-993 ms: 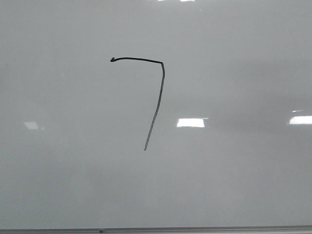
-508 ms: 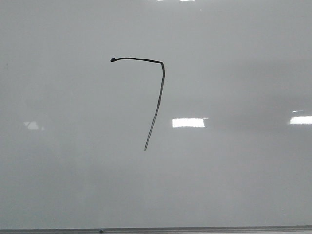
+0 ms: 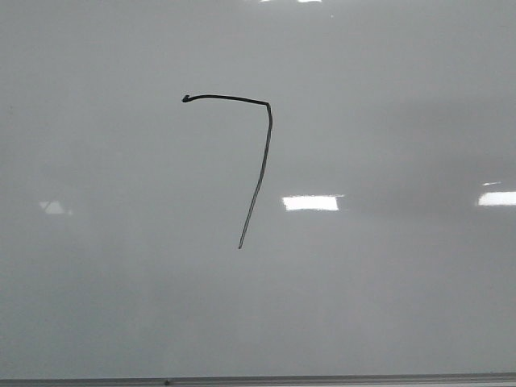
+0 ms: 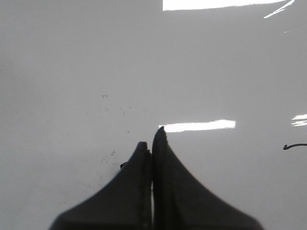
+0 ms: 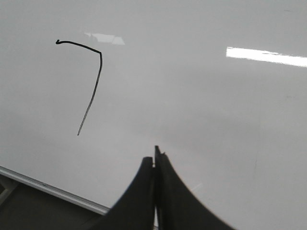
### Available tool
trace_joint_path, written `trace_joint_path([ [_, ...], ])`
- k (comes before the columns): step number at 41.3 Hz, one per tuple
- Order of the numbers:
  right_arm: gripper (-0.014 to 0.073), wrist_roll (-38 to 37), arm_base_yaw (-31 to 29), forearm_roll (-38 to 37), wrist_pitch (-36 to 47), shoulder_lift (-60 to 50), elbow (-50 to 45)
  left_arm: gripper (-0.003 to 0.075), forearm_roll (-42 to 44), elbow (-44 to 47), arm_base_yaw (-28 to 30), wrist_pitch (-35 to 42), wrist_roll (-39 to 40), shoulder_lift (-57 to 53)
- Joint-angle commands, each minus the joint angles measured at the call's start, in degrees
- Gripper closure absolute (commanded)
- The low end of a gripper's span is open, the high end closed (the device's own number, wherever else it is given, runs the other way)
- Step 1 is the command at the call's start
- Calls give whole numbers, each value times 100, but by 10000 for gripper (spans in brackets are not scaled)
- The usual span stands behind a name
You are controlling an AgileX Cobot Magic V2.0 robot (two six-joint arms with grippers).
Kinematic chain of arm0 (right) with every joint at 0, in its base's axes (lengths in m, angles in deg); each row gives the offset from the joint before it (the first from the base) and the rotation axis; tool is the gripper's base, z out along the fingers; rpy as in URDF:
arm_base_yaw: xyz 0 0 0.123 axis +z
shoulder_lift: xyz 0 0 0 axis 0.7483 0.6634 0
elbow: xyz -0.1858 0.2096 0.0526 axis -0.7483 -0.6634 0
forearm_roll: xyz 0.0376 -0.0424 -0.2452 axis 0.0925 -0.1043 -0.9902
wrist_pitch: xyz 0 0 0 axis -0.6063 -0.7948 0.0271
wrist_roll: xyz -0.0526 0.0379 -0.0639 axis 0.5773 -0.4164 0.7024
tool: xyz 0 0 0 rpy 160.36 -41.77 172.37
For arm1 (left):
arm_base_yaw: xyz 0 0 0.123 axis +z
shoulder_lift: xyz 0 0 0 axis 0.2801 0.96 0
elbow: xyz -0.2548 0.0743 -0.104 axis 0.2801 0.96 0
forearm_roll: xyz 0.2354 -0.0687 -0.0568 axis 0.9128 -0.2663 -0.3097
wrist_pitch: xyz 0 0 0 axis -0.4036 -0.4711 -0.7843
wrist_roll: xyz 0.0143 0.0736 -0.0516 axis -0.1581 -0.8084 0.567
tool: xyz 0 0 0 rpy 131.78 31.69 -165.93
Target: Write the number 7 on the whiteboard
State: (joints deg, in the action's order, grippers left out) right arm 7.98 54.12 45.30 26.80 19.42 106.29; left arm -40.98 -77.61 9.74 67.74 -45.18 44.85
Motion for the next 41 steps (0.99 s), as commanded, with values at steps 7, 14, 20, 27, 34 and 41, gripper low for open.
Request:
trace_joint_path([
  [7,662,32,-27,141,352,17,146,741,21,-148,-38,406,9,43],
  [14,662,32,-27,141,352,17,146,741,-215,-59,-17,406,-63,-61],
  [20,662,32,-27,141,340,17,146,741,-1787,231,190,444,-1687,-482],
  [27,662,32,-27,141,334,17,146,741,-1979,971,468,710,-1863,-1124],
  [34,662,32,-27,141,334,17,146,741,-1979,1775,811,868,-1863,-1699],
  [41,662,32,-27,141,312,24,146,741,-1979,2299,866,1138,-1852,-1686],
])
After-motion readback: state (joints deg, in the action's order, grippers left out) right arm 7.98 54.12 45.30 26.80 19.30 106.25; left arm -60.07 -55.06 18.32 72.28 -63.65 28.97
